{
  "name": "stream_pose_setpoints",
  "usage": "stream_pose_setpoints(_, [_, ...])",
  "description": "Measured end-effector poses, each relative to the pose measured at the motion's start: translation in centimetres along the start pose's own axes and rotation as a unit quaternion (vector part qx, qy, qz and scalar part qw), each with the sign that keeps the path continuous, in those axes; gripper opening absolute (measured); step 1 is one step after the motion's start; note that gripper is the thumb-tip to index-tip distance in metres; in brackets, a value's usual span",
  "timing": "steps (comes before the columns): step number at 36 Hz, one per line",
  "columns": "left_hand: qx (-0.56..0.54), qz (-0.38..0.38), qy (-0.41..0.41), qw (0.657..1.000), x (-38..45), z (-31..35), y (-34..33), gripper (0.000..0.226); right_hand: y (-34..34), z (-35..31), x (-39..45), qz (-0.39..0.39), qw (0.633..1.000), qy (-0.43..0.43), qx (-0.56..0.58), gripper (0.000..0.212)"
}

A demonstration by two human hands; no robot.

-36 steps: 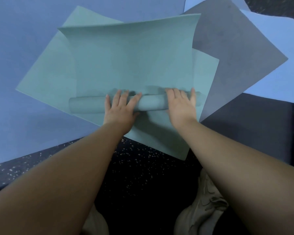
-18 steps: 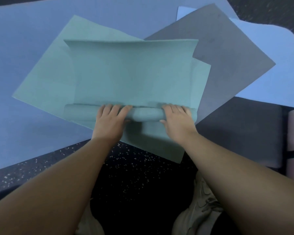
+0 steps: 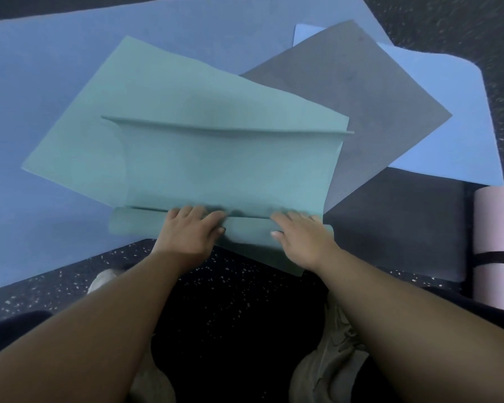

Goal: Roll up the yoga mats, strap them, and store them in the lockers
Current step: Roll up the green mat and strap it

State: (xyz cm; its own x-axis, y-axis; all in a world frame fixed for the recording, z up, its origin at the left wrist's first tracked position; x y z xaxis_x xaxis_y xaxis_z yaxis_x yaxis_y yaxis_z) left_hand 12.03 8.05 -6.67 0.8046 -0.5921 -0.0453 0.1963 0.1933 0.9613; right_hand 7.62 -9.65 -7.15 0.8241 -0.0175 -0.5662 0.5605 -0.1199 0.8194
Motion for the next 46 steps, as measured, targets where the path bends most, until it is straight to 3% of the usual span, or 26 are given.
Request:
stream_pose_setpoints(7, [0.001,0.019,0.022,1.0,0.5,0.3,0.3,0.047,0.3,0.8,0.2,0.055,0.995,-0.079,0.03,0.04])
stream_pose_setpoints(13, [0.031,0.023,-0.027,0.999,0.2,1.5,-0.6,0.05,0.2,1.3,1.5,0.056,0.989,-0.128,0.051,0.039])
stream_pose_setpoints(17, [0.073,0.018,-0.053,0.996,-0.4,2.4,-1.4,0.063,0.6,1.3,2.3,0.052,0.987,-0.145,0.048,0.037])
stream_pose_setpoints(21, [0.066,-0.024,-0.016,0.997,0.3,2.0,-1.9,0.082,1.4,1.2,2.3,0.087,0.981,-0.164,0.059,0.038])
stream_pose_setpoints(26, [0.066,-0.103,0.024,0.992,1.8,1.4,-1.9,0.075,2.7,0.3,2.1,0.184,0.969,-0.136,0.095,0.051])
stream_pose_setpoints(32, [0.037,-0.132,0.041,0.99,3.7,0.7,-1.6,0.067,3.6,-0.9,0.4,0.329,0.928,-0.06,0.166,0.03])
stream_pose_setpoints(35, [0.011,-0.164,0.038,0.986,4.4,0.4,-1.6,0.065,2.9,-2.3,-0.4,0.346,0.925,-0.011,0.155,0.038])
stream_pose_setpoints(39, [-0.013,-0.181,0.033,0.983,5.0,0.0,-1.5,0.065,1.4,-2.7,-0.8,0.323,0.94,-0.021,0.108,0.048])
stream_pose_setpoints(46, [-0.007,-0.18,0.039,0.983,5.9,-0.3,-1.1,0.059,-0.5,-2.7,1.3,0.193,0.978,-0.075,0.033,0.089])
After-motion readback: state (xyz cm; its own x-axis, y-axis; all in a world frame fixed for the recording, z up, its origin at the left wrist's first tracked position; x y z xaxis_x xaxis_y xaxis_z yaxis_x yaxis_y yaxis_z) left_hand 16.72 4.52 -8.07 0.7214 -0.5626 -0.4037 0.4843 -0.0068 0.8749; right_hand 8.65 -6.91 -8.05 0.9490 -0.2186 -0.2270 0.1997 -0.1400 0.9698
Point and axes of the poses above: each hand's wrist, its own x-axis towards the middle knuckle, its own y-axis out of the back of the hand, z = x × y, the point moved 10 cm from there along x, towards the middle knuckle, and after that the axes turned 7 degrees about -y, right-handed, at the moved point
